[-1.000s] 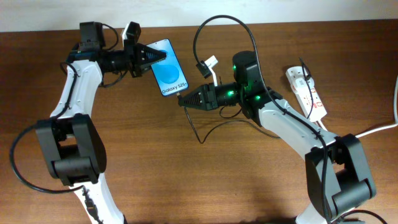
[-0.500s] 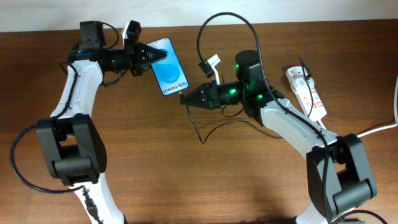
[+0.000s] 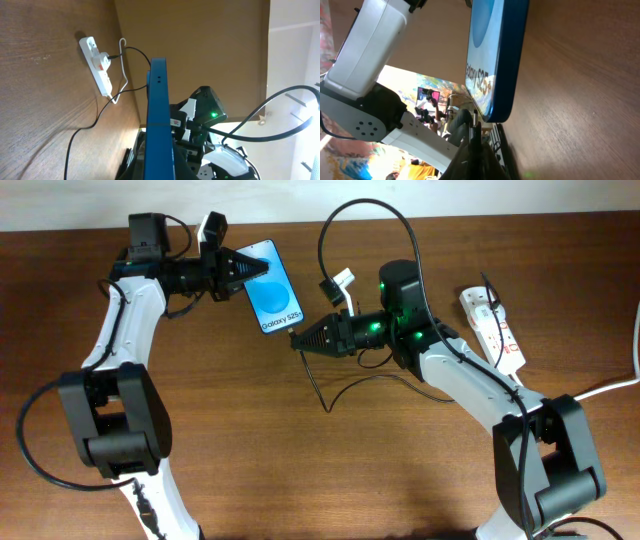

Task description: Plug charger to phone and switch on socket

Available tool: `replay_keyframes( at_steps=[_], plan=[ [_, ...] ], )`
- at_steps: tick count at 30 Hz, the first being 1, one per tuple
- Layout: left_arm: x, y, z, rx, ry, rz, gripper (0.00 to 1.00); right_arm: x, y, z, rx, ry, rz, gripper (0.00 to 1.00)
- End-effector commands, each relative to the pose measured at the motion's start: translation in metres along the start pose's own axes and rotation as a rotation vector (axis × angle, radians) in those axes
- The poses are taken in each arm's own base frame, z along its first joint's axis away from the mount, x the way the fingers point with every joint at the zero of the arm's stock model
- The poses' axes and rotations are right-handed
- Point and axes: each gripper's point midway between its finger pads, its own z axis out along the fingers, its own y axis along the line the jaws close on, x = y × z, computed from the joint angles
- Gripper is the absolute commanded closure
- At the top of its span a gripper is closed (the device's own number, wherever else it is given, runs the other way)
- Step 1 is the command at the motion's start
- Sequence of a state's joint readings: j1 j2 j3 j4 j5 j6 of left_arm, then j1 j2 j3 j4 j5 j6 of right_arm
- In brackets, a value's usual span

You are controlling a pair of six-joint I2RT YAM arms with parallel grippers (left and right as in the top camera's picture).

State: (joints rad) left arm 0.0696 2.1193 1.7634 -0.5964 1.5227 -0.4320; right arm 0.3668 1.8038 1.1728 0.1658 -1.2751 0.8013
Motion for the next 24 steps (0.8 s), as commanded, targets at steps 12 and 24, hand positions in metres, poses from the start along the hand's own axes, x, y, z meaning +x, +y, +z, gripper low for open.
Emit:
replay_keyframes(
  at_steps=[12, 24],
  plan=[
    [0.003, -0.013, 0.001, 0.045, 0.024, 0.008, 1.00, 0.008, -0.005, 0.001, -0.048, 0.052, 0.060, 0.96],
    [0.003, -0.013, 0.002, 0.046, 0.026, -0.012, 1.00, 0.002, -0.003, 0.004, -0.042, 0.029, 0.028, 0.96]
  ],
)
